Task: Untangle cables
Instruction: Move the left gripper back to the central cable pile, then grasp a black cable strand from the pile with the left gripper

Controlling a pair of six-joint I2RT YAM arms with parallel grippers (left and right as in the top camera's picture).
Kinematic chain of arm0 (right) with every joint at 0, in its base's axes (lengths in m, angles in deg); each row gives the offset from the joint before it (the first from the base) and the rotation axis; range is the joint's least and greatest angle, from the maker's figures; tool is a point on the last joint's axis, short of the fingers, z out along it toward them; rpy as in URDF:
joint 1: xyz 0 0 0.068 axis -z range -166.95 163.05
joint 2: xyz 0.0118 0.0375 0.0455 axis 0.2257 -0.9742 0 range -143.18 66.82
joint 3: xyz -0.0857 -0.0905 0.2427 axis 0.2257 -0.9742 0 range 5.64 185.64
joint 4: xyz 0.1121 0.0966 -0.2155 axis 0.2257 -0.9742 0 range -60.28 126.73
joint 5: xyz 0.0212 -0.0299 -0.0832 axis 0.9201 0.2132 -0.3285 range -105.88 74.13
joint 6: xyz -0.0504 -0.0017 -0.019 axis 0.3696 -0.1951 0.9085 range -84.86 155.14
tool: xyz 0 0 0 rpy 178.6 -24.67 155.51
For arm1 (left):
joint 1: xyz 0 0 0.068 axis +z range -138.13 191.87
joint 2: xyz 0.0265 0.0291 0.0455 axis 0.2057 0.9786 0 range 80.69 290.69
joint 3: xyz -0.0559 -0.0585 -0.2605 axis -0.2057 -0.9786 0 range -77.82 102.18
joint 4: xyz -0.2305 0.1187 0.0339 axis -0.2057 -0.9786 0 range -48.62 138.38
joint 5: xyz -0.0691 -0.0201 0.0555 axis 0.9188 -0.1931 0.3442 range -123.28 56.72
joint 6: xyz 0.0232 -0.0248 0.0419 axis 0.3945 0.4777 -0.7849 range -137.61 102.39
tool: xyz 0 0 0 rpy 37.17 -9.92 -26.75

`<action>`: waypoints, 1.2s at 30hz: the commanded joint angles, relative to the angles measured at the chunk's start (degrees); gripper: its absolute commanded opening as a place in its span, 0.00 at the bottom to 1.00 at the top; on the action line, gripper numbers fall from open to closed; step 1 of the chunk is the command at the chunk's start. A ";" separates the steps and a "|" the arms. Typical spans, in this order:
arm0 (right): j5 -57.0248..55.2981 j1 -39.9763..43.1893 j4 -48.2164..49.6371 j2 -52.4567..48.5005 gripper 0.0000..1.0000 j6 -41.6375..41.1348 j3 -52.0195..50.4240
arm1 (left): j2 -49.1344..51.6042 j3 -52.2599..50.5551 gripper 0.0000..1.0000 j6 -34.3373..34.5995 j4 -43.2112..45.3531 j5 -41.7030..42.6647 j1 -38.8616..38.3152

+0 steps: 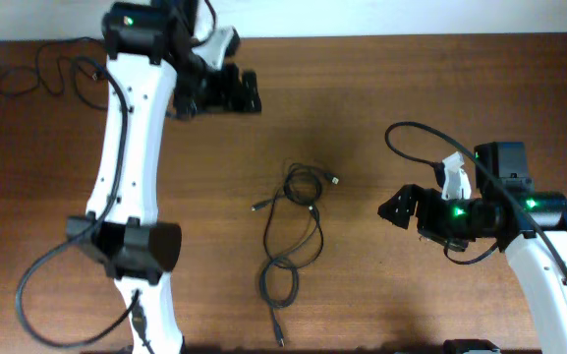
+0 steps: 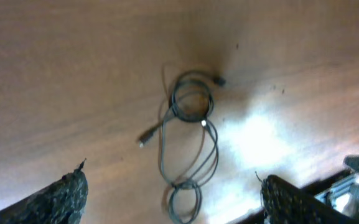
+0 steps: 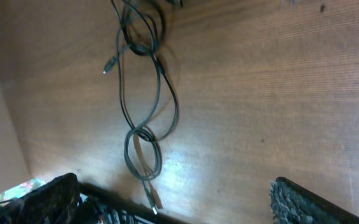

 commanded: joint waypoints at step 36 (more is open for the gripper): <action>-0.46 -0.37 -0.17 -0.11 0.98 0.59 0.11 | -0.98 -56.48 0.47 7.28 31.45 -14.62 -15.32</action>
